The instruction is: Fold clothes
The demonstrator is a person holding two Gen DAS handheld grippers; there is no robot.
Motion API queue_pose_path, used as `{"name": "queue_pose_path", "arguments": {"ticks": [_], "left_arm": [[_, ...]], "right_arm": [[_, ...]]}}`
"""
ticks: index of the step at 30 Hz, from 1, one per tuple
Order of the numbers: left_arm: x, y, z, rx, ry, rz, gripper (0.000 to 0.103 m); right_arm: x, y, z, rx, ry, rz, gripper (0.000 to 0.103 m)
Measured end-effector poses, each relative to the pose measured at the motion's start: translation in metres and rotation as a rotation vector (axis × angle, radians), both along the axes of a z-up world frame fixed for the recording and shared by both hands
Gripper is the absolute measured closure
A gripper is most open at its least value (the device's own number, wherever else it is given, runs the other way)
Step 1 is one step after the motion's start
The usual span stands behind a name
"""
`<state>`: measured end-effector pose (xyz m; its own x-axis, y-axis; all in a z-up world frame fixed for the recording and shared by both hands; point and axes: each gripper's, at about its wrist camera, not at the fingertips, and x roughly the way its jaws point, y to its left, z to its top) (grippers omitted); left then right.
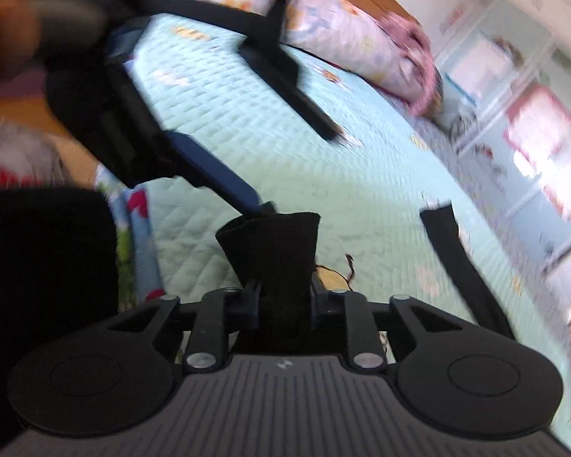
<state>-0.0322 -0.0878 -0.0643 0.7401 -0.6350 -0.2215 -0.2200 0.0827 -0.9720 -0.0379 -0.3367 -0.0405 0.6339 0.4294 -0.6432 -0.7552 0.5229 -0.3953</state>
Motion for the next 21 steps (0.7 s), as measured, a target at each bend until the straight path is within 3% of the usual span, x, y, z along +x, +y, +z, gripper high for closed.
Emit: {"name": "queue_pose_path", "arguments": {"ticks": [5, 11, 14, 16, 18, 21], "left_arm": [[-0.009, 0.009, -0.008, 0.023, 0.03, 0.03, 0.049], [-0.006, 0.007, -0.014, 0.01, 0.038, 0.012, 0.049], [-0.01, 0.016, -0.013, 0.002, 0.021, 0.039, 0.047], [-0.014, 0.023, -0.013, 0.001, 0.014, 0.056, 0.047], [-0.019, 0.031, -0.013, -0.001, 0.007, 0.074, 0.047], [-0.024, 0.039, -0.017, -0.016, 0.01, 0.106, 0.046]], "right_arm": [[0.037, -0.037, 0.031, 0.302, 0.406, -0.215, 0.081], [0.064, -0.077, 0.031, 0.646, 0.791, -0.399, 0.083], [0.085, -0.102, 0.035, 0.889, 0.95, -0.502, 0.086], [0.098, -0.118, 0.054, 1.066, 0.99, -0.54, 0.086], [0.104, -0.128, 0.078, 1.2, 0.971, -0.536, 0.086], [0.096, -0.113, 0.093, 1.197, 0.877, -0.482, 0.086]]}}
